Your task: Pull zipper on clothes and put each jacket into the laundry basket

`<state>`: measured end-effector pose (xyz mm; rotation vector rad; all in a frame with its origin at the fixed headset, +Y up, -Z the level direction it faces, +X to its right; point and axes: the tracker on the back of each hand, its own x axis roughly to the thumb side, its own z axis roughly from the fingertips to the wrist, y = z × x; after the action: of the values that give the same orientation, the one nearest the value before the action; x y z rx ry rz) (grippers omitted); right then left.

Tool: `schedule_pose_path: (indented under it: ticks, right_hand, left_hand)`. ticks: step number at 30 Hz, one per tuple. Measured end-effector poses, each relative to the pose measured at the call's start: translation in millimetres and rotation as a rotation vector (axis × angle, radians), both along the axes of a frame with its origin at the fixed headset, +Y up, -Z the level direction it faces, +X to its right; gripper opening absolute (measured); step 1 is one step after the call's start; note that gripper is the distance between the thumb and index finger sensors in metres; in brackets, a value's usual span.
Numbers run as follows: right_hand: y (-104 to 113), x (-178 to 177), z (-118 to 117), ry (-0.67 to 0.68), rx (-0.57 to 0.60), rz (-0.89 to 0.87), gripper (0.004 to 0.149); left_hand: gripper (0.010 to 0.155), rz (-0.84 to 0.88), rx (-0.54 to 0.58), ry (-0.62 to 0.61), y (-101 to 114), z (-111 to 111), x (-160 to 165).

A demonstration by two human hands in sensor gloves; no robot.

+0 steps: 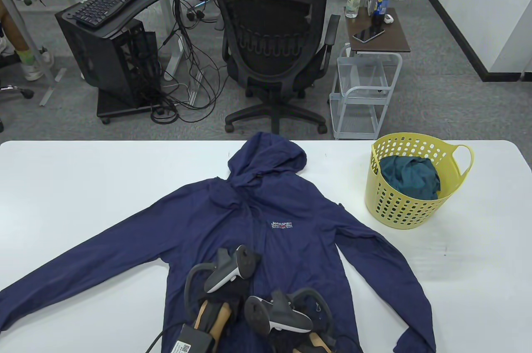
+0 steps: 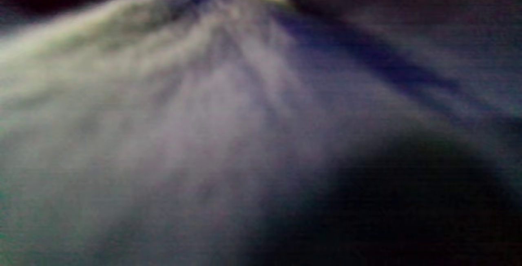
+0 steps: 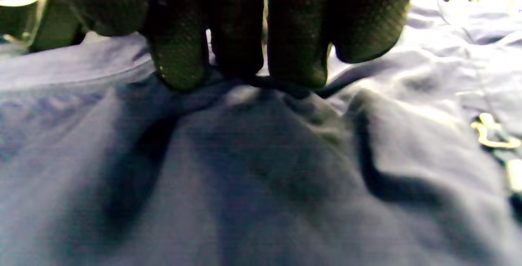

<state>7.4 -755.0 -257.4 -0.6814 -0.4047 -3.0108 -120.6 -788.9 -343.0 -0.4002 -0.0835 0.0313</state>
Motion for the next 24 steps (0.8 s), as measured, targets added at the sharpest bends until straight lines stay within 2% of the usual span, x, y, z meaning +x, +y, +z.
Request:
schedule_pose_path:
  ticks: [7, 11, 13, 18, 24]
  right_hand:
    - [-9, 24, -26, -0.144, 0.034, -0.094, 0.046]
    - [-14, 41, -41, -0.238, 0.036, -0.163, 0.046]
    - [-17, 47, -44, -0.254, 0.047, -0.196, 0.046]
    - [-17, 49, -42, -0.231, 0.056, -0.201, 0.047]
    - [-13, 41, -36, -0.190, 0.087, -0.154, 0.047]
  left_hand:
    - [0.056, 0.134, 0.138, 0.011, 30, 13, 1]
    - [0.054, 0.129, 0.173, -0.016, 41, 26, 15]
    - [0.054, 0.113, 0.137, -0.034, 39, 29, 22]
    - [0.056, 0.048, -0.116, -0.041, 15, 25, 31]
    - [0.056, 0.058, -0.141, -0.012, 5, 16, 19]
